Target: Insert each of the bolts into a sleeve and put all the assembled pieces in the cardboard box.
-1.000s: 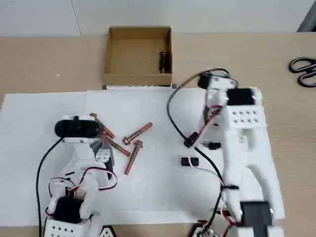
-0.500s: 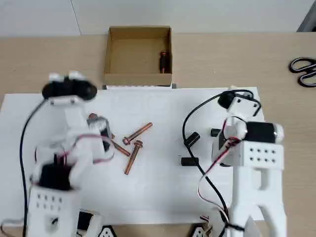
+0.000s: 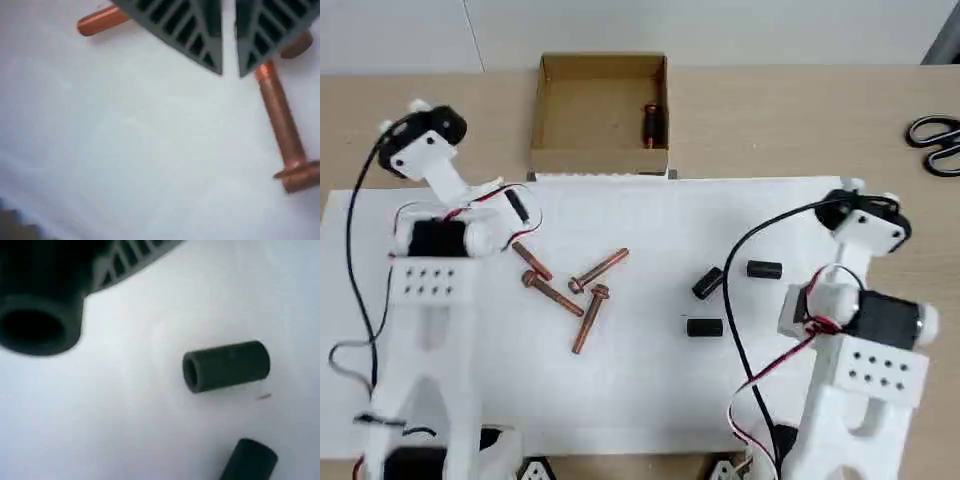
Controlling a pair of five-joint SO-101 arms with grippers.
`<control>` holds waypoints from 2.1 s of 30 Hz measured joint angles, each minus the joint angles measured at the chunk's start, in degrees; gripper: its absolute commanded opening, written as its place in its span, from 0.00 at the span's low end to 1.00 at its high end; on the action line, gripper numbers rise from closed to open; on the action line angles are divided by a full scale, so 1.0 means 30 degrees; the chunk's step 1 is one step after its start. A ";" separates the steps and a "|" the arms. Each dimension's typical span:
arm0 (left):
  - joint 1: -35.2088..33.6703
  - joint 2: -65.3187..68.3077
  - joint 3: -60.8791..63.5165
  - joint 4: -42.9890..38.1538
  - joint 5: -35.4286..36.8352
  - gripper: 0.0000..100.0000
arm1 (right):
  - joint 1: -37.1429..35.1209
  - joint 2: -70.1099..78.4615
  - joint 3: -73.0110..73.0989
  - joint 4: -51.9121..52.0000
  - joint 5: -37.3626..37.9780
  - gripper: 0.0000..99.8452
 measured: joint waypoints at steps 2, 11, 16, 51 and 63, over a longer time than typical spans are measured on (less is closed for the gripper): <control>0.0000 0.1114 0.0000 -0.0117 0.0762 0.01 | 0.0059 -0.0293 0.0000 0.0000 0.0000 0.00; -0.0029 0.4571 -0.0674 -0.0645 0.2022 0.01 | 0.0088 -0.0674 0.0147 0.0000 0.0000 0.00; -0.0029 0.6447 -0.1700 -0.0645 0.2520 0.02 | 0.0088 -0.0674 0.0147 0.0000 0.0000 0.00; -0.1231 1.0696 -0.3194 -0.1055 0.2520 0.16 | 0.0088 -0.0674 0.0147 0.0000 0.0000 0.00; -0.1172 1.1897 -0.3311 -0.2051 0.2637 0.01 | 0.0088 -0.0674 0.0147 0.0000 0.0000 0.00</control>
